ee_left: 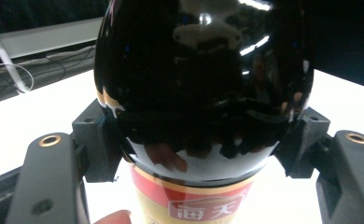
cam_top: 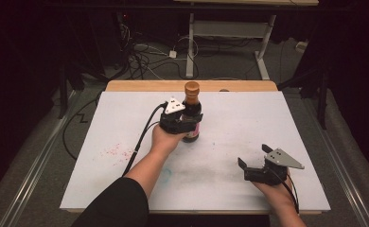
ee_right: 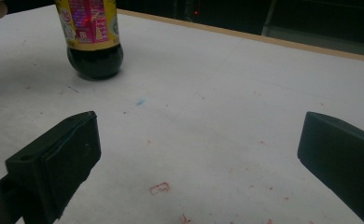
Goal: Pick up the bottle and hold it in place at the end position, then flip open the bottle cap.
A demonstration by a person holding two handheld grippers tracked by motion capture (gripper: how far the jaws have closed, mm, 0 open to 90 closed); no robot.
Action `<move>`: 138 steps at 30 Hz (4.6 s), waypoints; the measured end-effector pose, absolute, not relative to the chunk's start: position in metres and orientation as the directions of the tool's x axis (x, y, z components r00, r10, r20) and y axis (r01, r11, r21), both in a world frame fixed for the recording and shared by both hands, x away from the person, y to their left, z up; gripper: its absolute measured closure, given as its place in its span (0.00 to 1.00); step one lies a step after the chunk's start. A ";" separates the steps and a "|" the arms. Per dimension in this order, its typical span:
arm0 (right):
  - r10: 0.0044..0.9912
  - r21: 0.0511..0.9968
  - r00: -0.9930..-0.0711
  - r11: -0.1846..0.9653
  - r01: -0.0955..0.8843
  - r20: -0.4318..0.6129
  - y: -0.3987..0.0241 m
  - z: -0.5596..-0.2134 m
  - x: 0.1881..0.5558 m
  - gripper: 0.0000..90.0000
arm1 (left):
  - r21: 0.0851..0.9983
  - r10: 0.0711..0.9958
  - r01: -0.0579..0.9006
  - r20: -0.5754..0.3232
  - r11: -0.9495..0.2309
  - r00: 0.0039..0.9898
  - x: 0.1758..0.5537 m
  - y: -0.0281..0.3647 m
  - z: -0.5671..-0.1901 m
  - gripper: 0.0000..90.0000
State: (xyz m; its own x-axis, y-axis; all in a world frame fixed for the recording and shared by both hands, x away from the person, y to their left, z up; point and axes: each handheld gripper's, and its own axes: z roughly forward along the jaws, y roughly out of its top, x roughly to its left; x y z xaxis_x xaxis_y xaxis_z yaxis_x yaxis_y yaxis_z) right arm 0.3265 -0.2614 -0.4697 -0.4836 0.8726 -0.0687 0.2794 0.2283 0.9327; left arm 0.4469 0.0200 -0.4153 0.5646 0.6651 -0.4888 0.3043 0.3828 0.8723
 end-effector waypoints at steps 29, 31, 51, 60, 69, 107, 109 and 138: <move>0.859 0.929 -0.504 0.255 0.267 -0.091 -0.257 -0.470 0.327 0.00 | 0.885 0.649 0.281 -0.464 0.372 0.602 0.442 0.019 -0.427 0.30; 0.858 0.930 -0.507 0.253 0.267 -0.088 -0.255 -0.469 0.328 0.00 | 0.887 0.646 0.273 -0.459 0.372 0.610 0.442 0.019 -0.429 0.31; 0.817 0.923 -0.574 0.258 0.284 -0.052 -0.217 -0.458 0.369 0.26 | 0.886 0.643 0.284 -0.462 0.367 0.611 0.442 0.021 -0.429 0.31; 0.802 0.930 -0.596 0.241 0.277 -0.030 -0.202 -0.448 0.387 0.61 | 0.887 0.645 0.286 -0.461 0.364 0.609 0.442 0.020 -0.429 0.31; 0.791 0.923 -0.612 0.246 0.295 -0.015 -0.196 -0.446 0.395 0.80 | 0.886 0.647 0.288 -0.462 0.362 0.607 0.441 0.020 -0.429 0.31; 0.768 0.934 -0.640 0.238 0.266 -0.013 -0.182 -0.413 0.421 1.00 | 0.884 0.642 0.283 -0.466 0.373 0.609 0.440 0.020 -0.431 0.32; 0.768 0.935 -0.640 0.240 0.260 -0.019 -0.182 -0.410 0.422 1.00 | 0.883 0.642 0.282 -0.466 0.374 0.609 0.440 0.021 -0.431 0.32; 0.745 0.945 -0.661 0.273 0.183 -0.087 -0.155 -0.377 0.429 1.00 | 0.885 0.634 0.279 -0.463 0.373 0.619 0.439 0.021 -0.432 0.32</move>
